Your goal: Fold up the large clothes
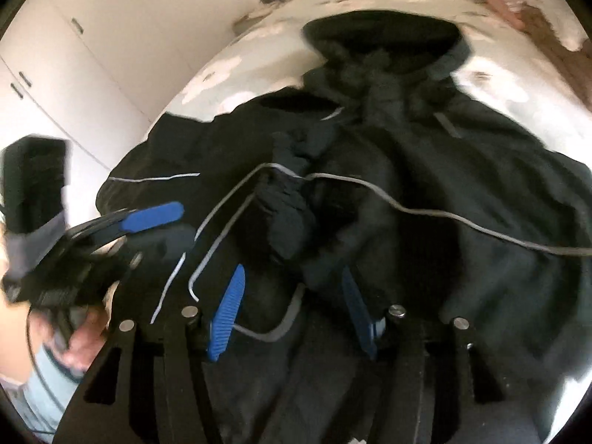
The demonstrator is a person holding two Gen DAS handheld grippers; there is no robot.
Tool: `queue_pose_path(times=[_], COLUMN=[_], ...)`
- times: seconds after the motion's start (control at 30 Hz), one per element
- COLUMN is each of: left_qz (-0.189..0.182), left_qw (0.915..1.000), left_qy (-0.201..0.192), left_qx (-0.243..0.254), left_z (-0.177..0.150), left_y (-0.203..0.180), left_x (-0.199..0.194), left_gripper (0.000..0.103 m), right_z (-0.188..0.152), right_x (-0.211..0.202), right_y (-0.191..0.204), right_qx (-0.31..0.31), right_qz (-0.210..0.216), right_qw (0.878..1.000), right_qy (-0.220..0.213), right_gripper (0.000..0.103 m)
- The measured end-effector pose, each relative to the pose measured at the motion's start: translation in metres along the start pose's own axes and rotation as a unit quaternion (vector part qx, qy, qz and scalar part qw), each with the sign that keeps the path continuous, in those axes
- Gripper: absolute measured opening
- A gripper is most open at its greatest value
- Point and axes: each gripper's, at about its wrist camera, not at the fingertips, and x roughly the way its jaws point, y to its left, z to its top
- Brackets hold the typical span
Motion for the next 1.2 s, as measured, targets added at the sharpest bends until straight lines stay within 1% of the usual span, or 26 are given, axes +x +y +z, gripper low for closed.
queue_pose_path(times=[0.03, 0.13, 0.17, 0.2, 0.27, 0.3, 0.33, 0.37, 0.4, 0.5, 0.57, 0.63, 0.67, 0.7, 0.8, 0.83, 0.87, 0.9, 0.93, 0.97, 1.03, 1.07, 1.1, 1.13, 1.17, 1.2], left_qz=[-0.013, -0.029, -0.028, -0.016, -0.003, 0.000, 0.009, 0.017, 0.025, 0.025, 0.031, 0.047, 0.056, 0.066, 0.095, 0.108, 0.128, 0.138, 0.129, 0.115, 0.085, 0.063, 0.051, 0.061, 0.084, 0.098], left_qw=[0.9998, 0.9989, 0.9987, 0.9986, 0.9986, 0.9987, 0.9989, 0.9990, 0.9991, 0.9988, 0.9955, 0.9915, 0.9909, 0.9914, 0.9931, 0.9920, 0.9897, 0.9884, 0.9901, 0.9919, 0.9938, 0.9945, 0.9947, 0.9935, 0.9915, 0.9898], left_qy=[0.008, 0.028, 0.030, 0.034, 0.032, 0.030, 0.029, 0.031, 0.026, -0.035, -0.080, -0.104, -0.099, -0.085, -0.001, 0.020, 0.038, 0.042, 0.031, 0.021, 0.011, -0.002, -0.013, -0.034, -0.053, -0.069], left_qx=[-0.009, -0.026, -0.030, -0.038, -0.042, -0.041, -0.037, -0.028, -0.023, -0.024, -0.040, -0.062, -0.071, -0.074, -0.069, -0.063, -0.053, -0.047, -0.046, -0.049, -0.070, -0.084, -0.088, -0.090, -0.084, -0.078], left_z=[0.004, 0.014, 0.017, 0.021, 0.028, 0.031, 0.033, 0.035, 0.037, 0.047, 0.050, 0.049, 0.046, 0.041, 0.018, 0.010, 0.000, -0.010, -0.015, -0.018, -0.019, -0.019, -0.020, -0.020, -0.020, -0.018], left_y=[0.000, -0.005, -0.006, -0.007, -0.010, -0.012, -0.015, -0.020, -0.022, -0.021, -0.010, 0.011, 0.024, 0.034, 0.055, 0.058, 0.060, 0.063, 0.066, 0.070, 0.079, 0.084, 0.087, 0.086, 0.084, 0.081], left_x=[0.010, 0.034, 0.041, 0.050, 0.065, 0.070, 0.077, 0.081, 0.080, 0.050, 0.015, -0.016, -0.025, -0.028, -0.007, 0.002, 0.012, 0.017, 0.015, 0.012, 0.005, -0.003, -0.009, -0.021, -0.034, -0.044], left_gripper=[0.072, 0.072, 0.072, 0.072, 0.072, 0.067, 0.035, 0.018, 0.018, 0.017, 0.017, 0.017, 0.017, 0.017, 0.017, 0.018, 0.021, 0.023, 0.023, 0.024, 0.024, 0.025, 0.028, 0.029, 0.031, 0.035], right_z=[0.002, -0.002, -0.005, -0.006, -0.010, -0.010, -0.013, -0.014, -0.013, -0.016, -0.015, -0.013, -0.011, -0.008, 0.001, 0.004, 0.006, 0.005, 0.001, 0.000, 0.000, 0.000, 0.000, 0.000, 0.000, -0.001], right_x=[-0.007, -0.026, -0.034, -0.037, -0.049, -0.053, -0.061, -0.064, -0.065, -0.084, -0.095, -0.098, -0.095, -0.090, -0.060, -0.044, -0.020, -0.006, 0.012, 0.013, 0.008, 0.004, 0.001, -0.004, -0.010, -0.018], right_y=[-0.004, -0.039, -0.047, -0.055, -0.071, -0.076, -0.086, -0.091, -0.094, -0.111, -0.126, -0.136, -0.143, -0.146, -0.146, -0.146, -0.149, -0.151, -0.156, -0.155, -0.156, -0.158, -0.160, -0.161, -0.160, -0.156], right_qx=[0.008, 0.048, 0.052, 0.056, 0.066, 0.070, 0.078, 0.083, 0.086, 0.093, 0.107, 0.122, 0.132, 0.137, 0.134, 0.131, 0.129, 0.127, 0.120, 0.107, 0.107, 0.114, 0.118, 0.121, 0.126, 0.131], right_qz=[-0.003, -0.014, -0.016, -0.024, -0.050, -0.056, -0.064, -0.072, -0.080, -0.120, -0.145, -0.154, -0.158, -0.158, -0.151, -0.153, -0.172, -0.188, -0.201, -0.212, -0.210, -0.205, -0.200, -0.198, -0.194, -0.185], right_qw=[1.000, 0.999, 0.998, 0.998, 0.996, 0.995, 0.994, 0.992, 0.991, 0.986, 0.980, 0.976, 0.974, 0.974, 0.977, 0.978, 0.976, 0.974, 0.972, 0.971, 0.972, 0.972, 0.973, 0.973, 0.973, 0.974], right_qy=[-0.004, -0.015, -0.020, -0.026, -0.038, -0.043, -0.050, -0.055, -0.057, -0.073, -0.085, -0.092, -0.091, -0.085, -0.068, -0.054, -0.023, -0.006, 0.012, -0.002, -0.001, 0.001, 0.001, -0.001, -0.005, -0.013], right_gripper=[0.058, 0.058, 0.058, 0.058, 0.058, 0.058, 0.058, 0.058, 0.058, 0.058, 0.058, 0.058, 0.058, 0.058, 0.058, 0.058, 0.057, 0.055, 0.055, 0.055, 0.055, 0.055, 0.054, 0.055, 0.055, 0.055])
